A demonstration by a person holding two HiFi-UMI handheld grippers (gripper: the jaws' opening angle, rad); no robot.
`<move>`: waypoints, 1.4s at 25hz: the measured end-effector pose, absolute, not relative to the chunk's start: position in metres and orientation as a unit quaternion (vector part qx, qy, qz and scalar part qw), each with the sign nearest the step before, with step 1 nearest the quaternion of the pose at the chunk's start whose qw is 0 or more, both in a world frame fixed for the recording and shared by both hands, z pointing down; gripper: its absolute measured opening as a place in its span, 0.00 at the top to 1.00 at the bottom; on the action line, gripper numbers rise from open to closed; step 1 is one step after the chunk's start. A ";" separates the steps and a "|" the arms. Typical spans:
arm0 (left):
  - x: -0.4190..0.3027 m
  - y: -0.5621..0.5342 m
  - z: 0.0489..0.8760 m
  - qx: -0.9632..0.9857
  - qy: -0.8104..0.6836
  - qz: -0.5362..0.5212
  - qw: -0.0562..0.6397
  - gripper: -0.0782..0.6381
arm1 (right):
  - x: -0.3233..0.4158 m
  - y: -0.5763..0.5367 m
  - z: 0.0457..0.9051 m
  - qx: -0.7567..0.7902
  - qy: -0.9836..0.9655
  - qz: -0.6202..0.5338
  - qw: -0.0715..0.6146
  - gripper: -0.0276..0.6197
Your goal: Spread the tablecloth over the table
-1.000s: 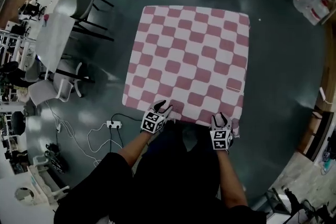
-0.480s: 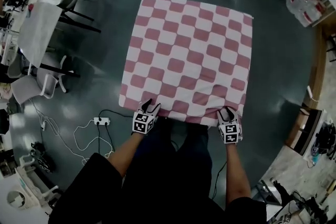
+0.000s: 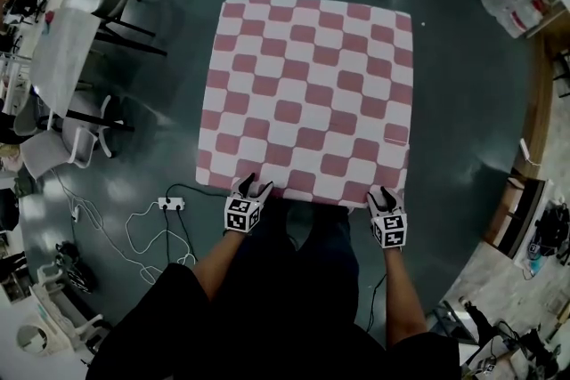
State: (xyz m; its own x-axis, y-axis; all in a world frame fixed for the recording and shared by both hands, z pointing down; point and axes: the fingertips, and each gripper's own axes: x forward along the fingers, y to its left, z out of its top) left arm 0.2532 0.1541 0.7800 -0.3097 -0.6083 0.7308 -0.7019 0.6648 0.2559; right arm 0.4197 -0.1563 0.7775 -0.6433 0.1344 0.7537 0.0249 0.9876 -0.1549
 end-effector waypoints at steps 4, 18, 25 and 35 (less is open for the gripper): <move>0.269 0.149 0.783 0.460 -0.769 0.069 0.439 0.51 | 0.426 -0.158 0.782 -0.029 -0.903 0.068 0.424 0.66; 0.229 0.112 0.551 0.567 -0.773 -0.147 0.246 0.85 | 0.303 -0.050 0.555 0.016 -0.970 0.127 0.207 0.90; 0.196 0.113 0.453 0.554 -0.811 -0.115 0.147 0.87 | 0.262 -0.003 0.438 0.019 -0.990 0.072 0.121 0.92; 0.188 0.123 0.387 0.570 -0.813 -0.096 0.069 0.87 | 0.234 0.060 0.375 0.033 -0.998 -0.016 0.058 0.93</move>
